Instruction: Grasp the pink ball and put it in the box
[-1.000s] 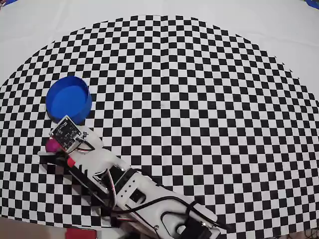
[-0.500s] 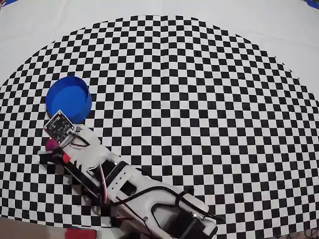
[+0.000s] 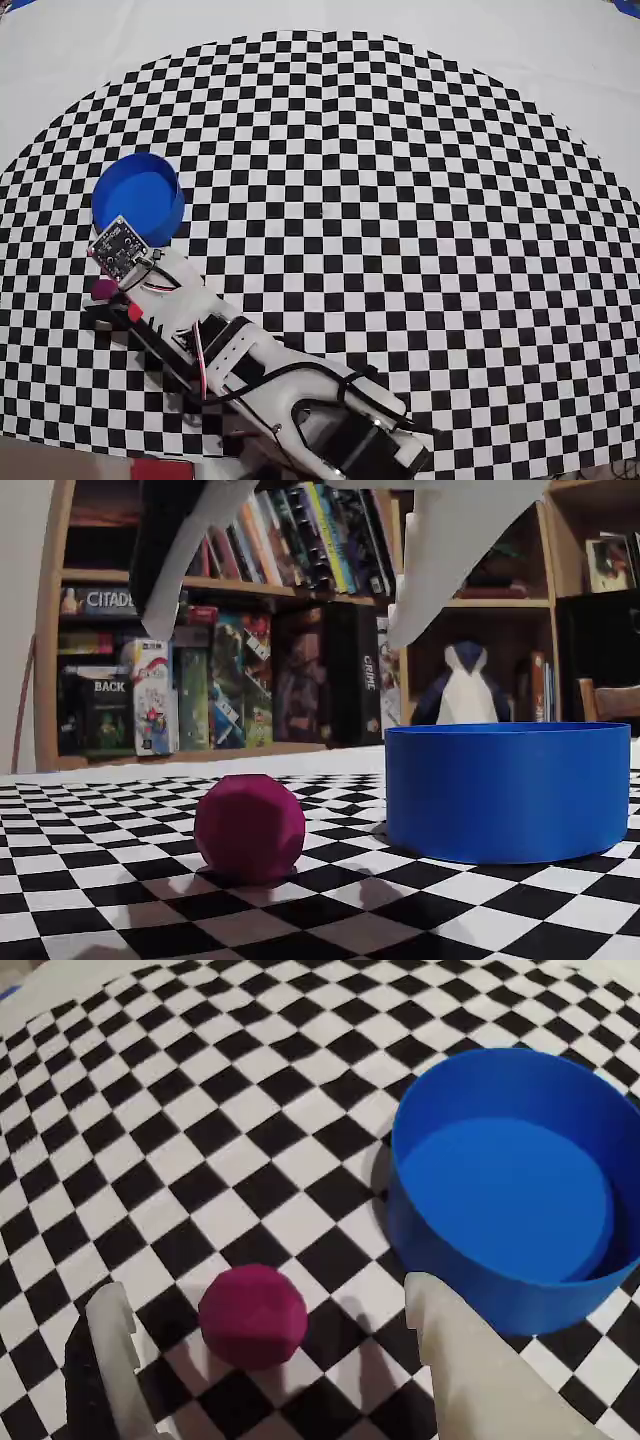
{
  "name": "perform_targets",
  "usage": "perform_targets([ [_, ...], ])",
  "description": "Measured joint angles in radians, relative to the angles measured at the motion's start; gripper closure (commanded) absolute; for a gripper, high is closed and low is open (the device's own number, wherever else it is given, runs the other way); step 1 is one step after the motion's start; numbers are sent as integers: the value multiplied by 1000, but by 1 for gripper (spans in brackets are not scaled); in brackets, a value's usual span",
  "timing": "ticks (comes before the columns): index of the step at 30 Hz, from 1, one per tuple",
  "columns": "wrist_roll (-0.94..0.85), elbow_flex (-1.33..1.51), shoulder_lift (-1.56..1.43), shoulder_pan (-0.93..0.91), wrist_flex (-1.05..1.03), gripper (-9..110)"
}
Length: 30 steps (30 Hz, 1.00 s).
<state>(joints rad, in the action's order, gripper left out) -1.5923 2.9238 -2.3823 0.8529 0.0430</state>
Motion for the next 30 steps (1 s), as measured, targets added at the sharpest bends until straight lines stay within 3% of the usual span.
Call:
perform_targets([
  [30, -3, -100, 213, -9, 28, 69],
])
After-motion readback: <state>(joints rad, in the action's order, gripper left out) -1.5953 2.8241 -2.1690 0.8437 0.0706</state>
